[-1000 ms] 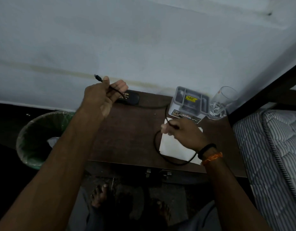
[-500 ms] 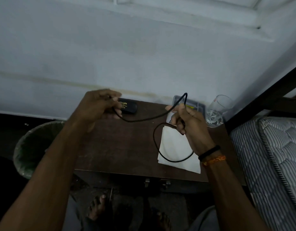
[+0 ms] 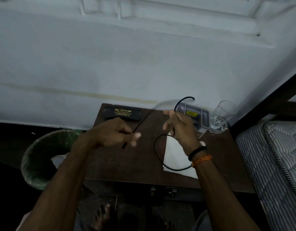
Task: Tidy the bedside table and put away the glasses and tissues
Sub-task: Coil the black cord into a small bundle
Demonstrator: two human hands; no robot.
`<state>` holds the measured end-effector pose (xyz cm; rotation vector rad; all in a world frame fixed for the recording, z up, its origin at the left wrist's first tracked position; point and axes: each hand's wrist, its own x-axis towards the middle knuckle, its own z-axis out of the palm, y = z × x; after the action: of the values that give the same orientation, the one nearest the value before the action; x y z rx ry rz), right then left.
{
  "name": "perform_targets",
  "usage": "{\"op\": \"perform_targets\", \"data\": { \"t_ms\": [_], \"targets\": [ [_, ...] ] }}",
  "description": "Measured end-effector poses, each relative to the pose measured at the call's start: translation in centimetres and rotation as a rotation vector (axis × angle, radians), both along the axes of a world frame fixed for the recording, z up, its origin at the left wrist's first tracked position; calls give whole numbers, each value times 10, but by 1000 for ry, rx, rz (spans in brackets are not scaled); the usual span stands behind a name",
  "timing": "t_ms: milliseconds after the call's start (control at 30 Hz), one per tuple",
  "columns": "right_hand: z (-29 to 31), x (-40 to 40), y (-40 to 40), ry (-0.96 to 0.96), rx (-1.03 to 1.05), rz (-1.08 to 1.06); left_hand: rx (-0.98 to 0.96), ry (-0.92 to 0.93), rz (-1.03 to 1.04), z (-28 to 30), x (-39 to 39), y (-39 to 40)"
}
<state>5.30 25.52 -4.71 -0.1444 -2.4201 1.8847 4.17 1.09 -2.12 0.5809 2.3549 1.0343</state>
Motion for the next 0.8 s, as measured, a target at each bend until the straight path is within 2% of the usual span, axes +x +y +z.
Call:
{"op": "perform_targets", "data": {
  "t_ms": [67, 133, 267, 367, 500, 567, 733, 800],
  "targets": [
    [-2, -2, -2, -1, 63, 1, 67, 41, 42, 2, -1, -1],
    [-5, -3, -4, -6, 94, 19, 221, 35, 75, 3, -2, 0],
    [-10, -4, -9, -69, 140, 55, 847, -227, 224, 5, 1, 11],
    [-12, -4, -13, -144, 227, 90, 1091, -273, 240, 8, 0, 15],
    [-14, -3, -19, -101, 494, 139, 1115, -291, 216, 11, -1, 17],
    [-13, -3, -23, -71, 505, 71, 1087, -346, 181, 10, -1, 18],
    [7, 2, -37, 474, 654, -213, 933, -539, 151, 8, 3, 22],
    [14, 2, -41, 625, 743, -256, 882, -578, 139, 9, 4, 22]
  ]
}}
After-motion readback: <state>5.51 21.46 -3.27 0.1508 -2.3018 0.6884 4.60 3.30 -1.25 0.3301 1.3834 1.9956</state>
